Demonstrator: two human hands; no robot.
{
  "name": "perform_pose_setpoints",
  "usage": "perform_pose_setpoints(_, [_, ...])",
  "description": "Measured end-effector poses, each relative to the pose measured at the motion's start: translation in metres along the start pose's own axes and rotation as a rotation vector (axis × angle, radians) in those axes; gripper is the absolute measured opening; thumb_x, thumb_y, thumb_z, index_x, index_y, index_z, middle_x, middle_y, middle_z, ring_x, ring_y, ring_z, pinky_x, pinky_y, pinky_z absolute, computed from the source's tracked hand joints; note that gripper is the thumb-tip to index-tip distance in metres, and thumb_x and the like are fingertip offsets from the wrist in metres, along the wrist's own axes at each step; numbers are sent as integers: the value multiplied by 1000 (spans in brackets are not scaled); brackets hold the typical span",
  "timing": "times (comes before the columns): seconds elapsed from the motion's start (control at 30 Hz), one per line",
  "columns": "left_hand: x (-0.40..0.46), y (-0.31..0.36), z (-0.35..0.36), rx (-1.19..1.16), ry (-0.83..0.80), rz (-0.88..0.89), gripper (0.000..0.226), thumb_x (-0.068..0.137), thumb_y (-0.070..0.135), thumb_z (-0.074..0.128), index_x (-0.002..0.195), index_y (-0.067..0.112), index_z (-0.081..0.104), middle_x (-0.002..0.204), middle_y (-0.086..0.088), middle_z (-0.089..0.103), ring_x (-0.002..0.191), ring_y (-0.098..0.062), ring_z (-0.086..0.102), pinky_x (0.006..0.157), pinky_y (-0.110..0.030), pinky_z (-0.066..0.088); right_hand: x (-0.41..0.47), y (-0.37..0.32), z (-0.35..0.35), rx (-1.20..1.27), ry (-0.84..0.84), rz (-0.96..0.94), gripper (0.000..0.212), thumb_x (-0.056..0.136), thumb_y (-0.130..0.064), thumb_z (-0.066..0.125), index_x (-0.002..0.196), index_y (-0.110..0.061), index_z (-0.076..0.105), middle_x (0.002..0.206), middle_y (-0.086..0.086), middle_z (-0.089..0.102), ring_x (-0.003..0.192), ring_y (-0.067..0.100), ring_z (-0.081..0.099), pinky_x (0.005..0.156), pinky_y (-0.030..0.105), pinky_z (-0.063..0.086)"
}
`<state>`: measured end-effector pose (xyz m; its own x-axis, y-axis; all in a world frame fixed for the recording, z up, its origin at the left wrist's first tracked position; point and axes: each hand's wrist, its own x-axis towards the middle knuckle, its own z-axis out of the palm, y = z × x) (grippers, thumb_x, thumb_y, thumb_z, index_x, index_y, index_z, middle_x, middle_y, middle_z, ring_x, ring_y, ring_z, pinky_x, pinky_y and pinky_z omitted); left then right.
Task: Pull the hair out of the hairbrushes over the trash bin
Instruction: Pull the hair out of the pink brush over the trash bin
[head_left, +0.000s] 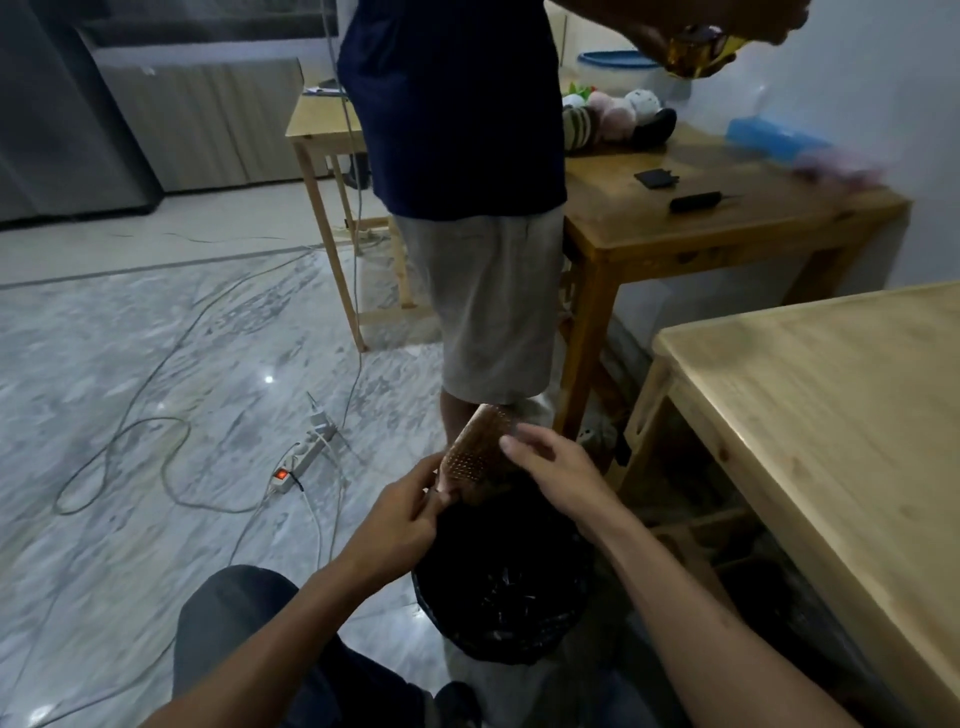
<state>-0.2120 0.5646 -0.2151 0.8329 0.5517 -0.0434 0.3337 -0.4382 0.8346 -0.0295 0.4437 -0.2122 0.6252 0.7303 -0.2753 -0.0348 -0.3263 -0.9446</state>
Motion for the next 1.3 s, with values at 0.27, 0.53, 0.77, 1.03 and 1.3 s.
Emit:
perform_pose_setpoints(0.27, [6,-4,-5,-5,133,-23,40,101,10,48,136,30,52,102,8,70,91,1,65,65,-9,44,2,12,1,-41,122,12,10,92,-19,72,83,-19,77,79,2,77,76,15,70,84,35,59])
perform_pose_setpoints(0.53, [2,-8,-1,58,115,13,45,99,6,49,135,33,50,100,7,70,93,-13,67,65,-16,47,-9,19,-11,-153,8,143,23,97,-35,62,112,-20,73,106,-2,71,102,17,65,83,30,50])
perform_pose_setpoints(0.77, [-1,2,3,93,53,135,51,97,3,54,135,37,49,110,16,68,101,12,60,79,-5,43,-10,13,5,-16,-74,-60,24,94,-38,68,113,-24,74,99,-9,77,91,3,70,84,19,52])
perform_pose_setpoints(1.03, [14,-1,-12,132,201,37,47,76,9,43,118,22,59,93,-6,70,85,-26,64,74,-50,54,-15,13,-1,-147,27,-118,25,99,-19,63,84,-7,80,63,-4,67,53,-3,58,57,9,45])
perform_pose_setpoints(1.3, [15,1,4,235,92,107,32,85,9,45,110,28,51,88,3,62,74,-16,55,60,-35,44,-22,21,-24,-137,-73,22,27,96,-35,64,121,-28,72,116,-6,73,110,10,66,98,31,52])
